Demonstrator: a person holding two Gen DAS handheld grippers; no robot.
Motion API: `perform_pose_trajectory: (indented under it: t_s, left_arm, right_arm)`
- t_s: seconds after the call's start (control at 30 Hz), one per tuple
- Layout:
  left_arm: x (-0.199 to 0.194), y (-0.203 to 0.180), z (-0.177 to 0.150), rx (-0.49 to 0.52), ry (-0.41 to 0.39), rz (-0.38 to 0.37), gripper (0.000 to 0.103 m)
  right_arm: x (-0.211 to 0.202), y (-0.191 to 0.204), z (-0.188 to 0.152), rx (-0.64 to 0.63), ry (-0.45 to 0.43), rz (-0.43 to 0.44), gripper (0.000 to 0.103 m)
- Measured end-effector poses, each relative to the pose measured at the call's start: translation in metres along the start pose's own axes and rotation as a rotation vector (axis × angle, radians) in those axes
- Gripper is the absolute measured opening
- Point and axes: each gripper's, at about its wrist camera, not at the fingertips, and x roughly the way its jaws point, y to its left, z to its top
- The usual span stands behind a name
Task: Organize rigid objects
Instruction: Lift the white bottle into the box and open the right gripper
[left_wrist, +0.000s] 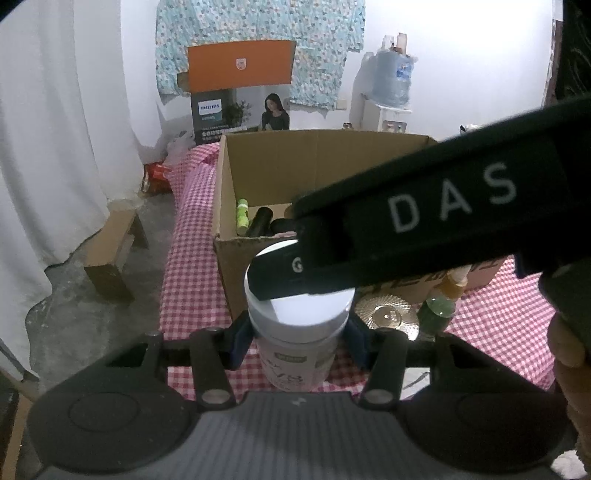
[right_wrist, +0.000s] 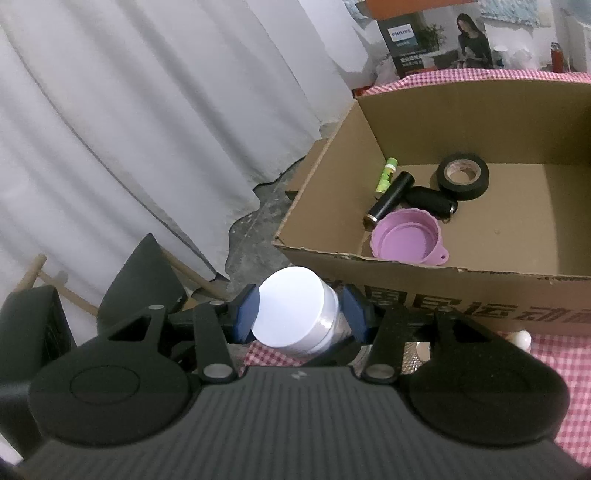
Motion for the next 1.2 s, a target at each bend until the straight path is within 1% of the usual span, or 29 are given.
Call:
perform_pose_trajectory:
  t_s: [0.3, 0.63, 0.83, 1.03, 1.2]
  left_arm:
    - [-0.028, -0.009, 0.002, 0.016, -0.046, 0.039, 0.054]
    - [-0.063, -0.021, 0.009, 0.043, -0.117, 0.064, 0.054]
    - [-0.079, -0.029, 0.019, 0.080, -0.167, 0.048, 0.054]
    - [-0.084, -0.043, 0.032, 0.123, -0.201, 0.020, 0.054]
    - [-0.082, -0.060, 0.055, 0.167, -0.224, -0.027, 0.054]
  right_arm:
    - [-0.025, 0.013, -0.003, -0.026, -0.033, 0.044, 0.049]
    - [-0.066, 0.034, -0.008, -0.072, -0.112, 0.077, 0.049]
    - [-0.094, 0.044, -0.010, -0.093, -0.180, 0.064, 0.049]
    - [-0.122, 0.048, -0.010, -0.102, -0.247, 0.039, 0.050]
    - [-0.146, 0.041, -0.003, -0.098, -0.307, 0.004, 0.050]
